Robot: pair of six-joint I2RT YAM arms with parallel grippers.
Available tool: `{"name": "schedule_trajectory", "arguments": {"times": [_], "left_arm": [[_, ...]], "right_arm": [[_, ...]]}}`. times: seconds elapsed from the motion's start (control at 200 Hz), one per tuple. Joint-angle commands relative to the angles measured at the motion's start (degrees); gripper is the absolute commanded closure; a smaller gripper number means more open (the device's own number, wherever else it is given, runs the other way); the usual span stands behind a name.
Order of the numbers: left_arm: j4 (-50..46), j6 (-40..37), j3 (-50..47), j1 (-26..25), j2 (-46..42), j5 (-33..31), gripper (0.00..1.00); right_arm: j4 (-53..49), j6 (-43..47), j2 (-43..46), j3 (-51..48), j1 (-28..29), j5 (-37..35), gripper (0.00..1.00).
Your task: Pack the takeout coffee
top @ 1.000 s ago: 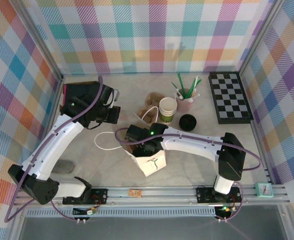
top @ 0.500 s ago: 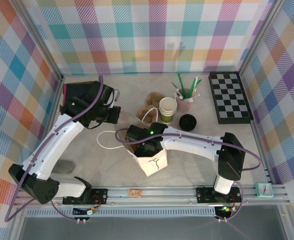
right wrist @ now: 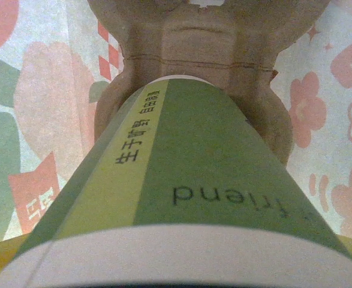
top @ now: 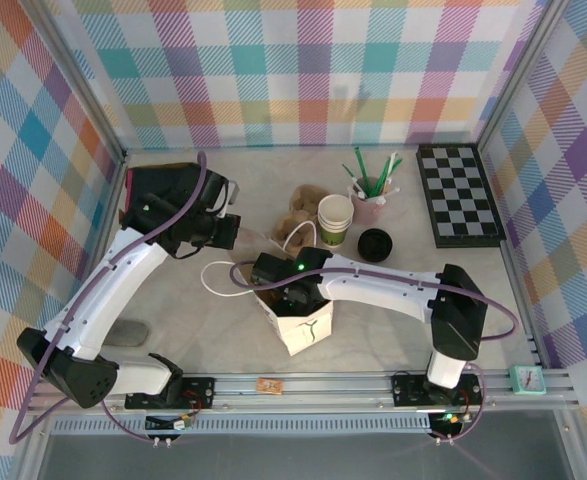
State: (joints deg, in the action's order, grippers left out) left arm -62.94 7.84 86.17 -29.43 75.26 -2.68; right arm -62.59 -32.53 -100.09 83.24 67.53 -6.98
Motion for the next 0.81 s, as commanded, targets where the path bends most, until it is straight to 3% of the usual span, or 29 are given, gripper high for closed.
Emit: {"name": "schedule_trajectory", "arguments": {"times": [0.0, 0.8], "left_arm": [[0.71, -1.24, 2.69, 0.78, 0.06, -3.74, 1.00], [0.74, -1.60, 3.39, 0.78, 0.41, -4.91, 1.00]], "right_arm": [[-4.98, 0.61, -1.58, -0.93, 0.41, 2.80, 0.61], [-8.86, 0.79, -1.60, 1.10, 0.41, 2.94, 0.60]]}}
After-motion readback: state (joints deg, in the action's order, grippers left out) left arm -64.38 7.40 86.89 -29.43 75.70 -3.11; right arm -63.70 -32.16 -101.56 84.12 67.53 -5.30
